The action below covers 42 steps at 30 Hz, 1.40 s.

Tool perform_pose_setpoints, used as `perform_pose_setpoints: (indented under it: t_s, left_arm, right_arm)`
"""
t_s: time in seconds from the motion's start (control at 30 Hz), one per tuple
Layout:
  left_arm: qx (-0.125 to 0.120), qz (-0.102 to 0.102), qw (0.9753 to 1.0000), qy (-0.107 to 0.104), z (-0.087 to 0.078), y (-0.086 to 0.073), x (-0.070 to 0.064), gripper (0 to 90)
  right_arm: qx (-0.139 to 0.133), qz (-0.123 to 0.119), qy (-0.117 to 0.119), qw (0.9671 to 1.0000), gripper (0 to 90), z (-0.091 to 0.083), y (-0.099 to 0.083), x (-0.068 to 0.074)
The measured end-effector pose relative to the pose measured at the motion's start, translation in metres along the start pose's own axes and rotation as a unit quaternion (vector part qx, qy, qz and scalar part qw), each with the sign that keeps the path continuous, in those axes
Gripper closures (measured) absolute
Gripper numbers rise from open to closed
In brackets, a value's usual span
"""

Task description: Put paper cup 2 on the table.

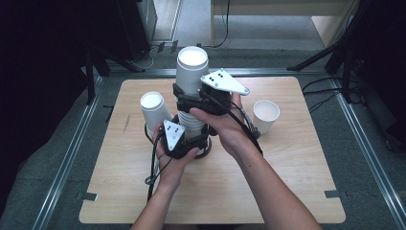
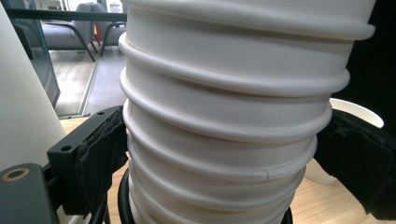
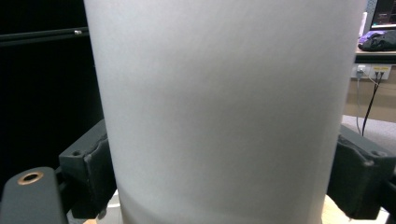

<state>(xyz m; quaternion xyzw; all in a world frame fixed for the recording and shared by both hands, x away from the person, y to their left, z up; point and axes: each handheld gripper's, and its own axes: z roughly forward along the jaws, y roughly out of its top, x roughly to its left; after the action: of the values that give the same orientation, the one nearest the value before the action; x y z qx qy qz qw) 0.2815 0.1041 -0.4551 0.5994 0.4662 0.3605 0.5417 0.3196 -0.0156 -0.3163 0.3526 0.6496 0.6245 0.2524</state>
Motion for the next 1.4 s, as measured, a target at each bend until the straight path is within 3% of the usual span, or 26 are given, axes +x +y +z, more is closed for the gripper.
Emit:
perform_pose_setpoints:
  t_s: [0.2, 0.37, 0.43, 0.5, 0.67, 0.87, 1.27, 1.4]
  left_arm:
    - [0.0, 0.0, 1.0, 0.0, 0.0, 0.0, 0.0, 4.6]
    - [0.001, 0.0, 1.0, -0.002, 0.0, 0.0, 0.001, 4.7]
    - [0.001, 0.0, 1.0, -0.002, 0.0, 0.0, 0.001, 4.7]
    - [0.001, 0.0, 1.0, -0.002, -0.001, 0.0, 0.001, 4.8]
    - [0.0, 0.004, 1.0, -0.003, -0.002, 0.001, 0.001, 5.0]
    - [-0.002, 0.005, 1.0, -0.002, -0.002, 0.001, 0.001, 5.4]
    - [-0.004, 0.006, 1.0, -0.006, -0.005, 0.0, 0.002, 6.0]
    - [-0.004, 0.009, 0.9999, -0.004, -0.008, -0.001, 0.003, 6.0]
  right_arm:
    - [-0.003, -0.005, 0.005, 1.0, 11.3, -0.001, 0.002, -0.001]
    - [-0.011, 0.01, 0.012, 0.9998, 11.7, -0.004, 0.01, -0.002]
    - [-0.01, 0.008, 0.01, 0.9999, 12.8, -0.003, 0.01, -0.002]
    - [-0.005, -0.013, 0.002, 0.9999, 15.1, -0.002, 0.007, -0.001]
    - [-0.003, -0.006, 0.009, 0.9999, 12.2, -0.002, 0.005, -0.002]
    - [-0.001, -0.009, 0.004, 1.0, 16.2, -0.002, 0.003, -0.003]
    - [-0.021, -0.021, 0.004, 0.9995, 19.6, -0.005, 0.02, 0.002]
    - [-0.024, -0.011, 0.007, 0.9996, 19.2, -0.006, 0.027, 0.002]
